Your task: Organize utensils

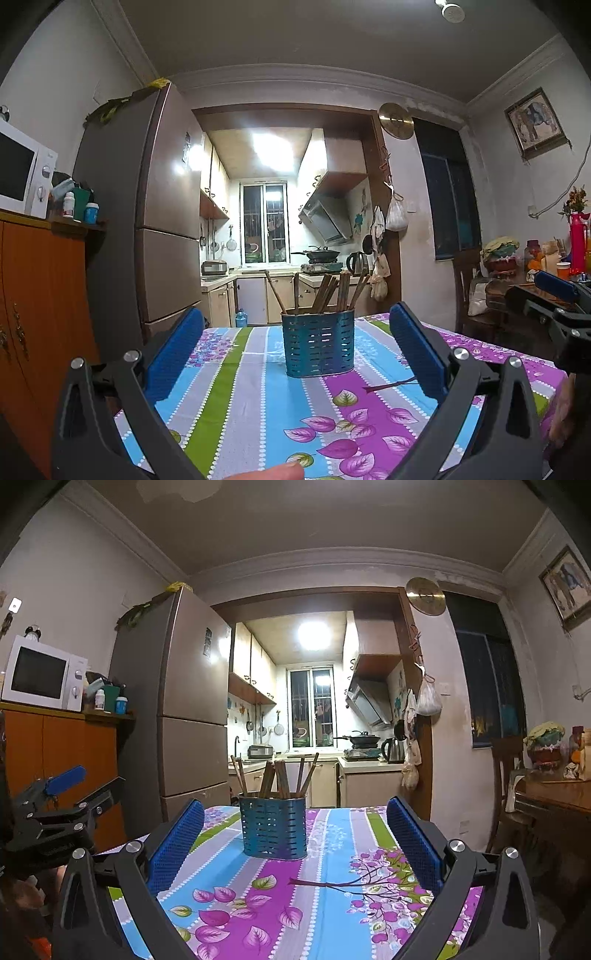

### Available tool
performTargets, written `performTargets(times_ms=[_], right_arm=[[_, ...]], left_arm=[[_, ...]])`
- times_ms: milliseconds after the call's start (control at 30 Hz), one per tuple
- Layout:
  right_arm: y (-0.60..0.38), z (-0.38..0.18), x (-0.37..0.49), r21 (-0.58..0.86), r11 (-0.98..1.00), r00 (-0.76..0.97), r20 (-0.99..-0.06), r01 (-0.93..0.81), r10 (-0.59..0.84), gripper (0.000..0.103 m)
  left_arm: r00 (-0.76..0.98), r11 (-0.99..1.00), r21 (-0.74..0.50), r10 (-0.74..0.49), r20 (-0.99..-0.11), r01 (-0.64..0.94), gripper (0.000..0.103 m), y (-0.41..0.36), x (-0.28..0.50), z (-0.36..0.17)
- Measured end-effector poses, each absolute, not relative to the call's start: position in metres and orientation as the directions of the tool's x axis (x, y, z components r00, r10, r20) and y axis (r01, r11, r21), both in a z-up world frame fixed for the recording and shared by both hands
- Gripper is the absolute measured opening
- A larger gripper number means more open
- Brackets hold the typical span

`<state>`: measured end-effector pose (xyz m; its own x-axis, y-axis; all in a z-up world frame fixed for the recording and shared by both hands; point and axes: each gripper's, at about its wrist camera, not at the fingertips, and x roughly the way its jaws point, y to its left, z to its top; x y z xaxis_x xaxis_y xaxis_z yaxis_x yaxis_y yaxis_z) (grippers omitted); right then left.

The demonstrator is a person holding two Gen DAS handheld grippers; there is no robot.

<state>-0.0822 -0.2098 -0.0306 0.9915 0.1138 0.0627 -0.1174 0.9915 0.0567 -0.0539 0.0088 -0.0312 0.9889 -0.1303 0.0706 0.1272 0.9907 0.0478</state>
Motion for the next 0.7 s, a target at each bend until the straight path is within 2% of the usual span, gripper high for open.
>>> performTargets(times_ms=[700], right_arm=[[-0.2098, -0.0301, -0.0829, 0.062, 0.992, 0.993, 0.028, -0.113, 0.112, 0.098]], left_arm=[[0.993, 0.992, 0.039, -0.117, 0.018, 0.117, 0.097, 0.0009, -0.0468, -0.03]])
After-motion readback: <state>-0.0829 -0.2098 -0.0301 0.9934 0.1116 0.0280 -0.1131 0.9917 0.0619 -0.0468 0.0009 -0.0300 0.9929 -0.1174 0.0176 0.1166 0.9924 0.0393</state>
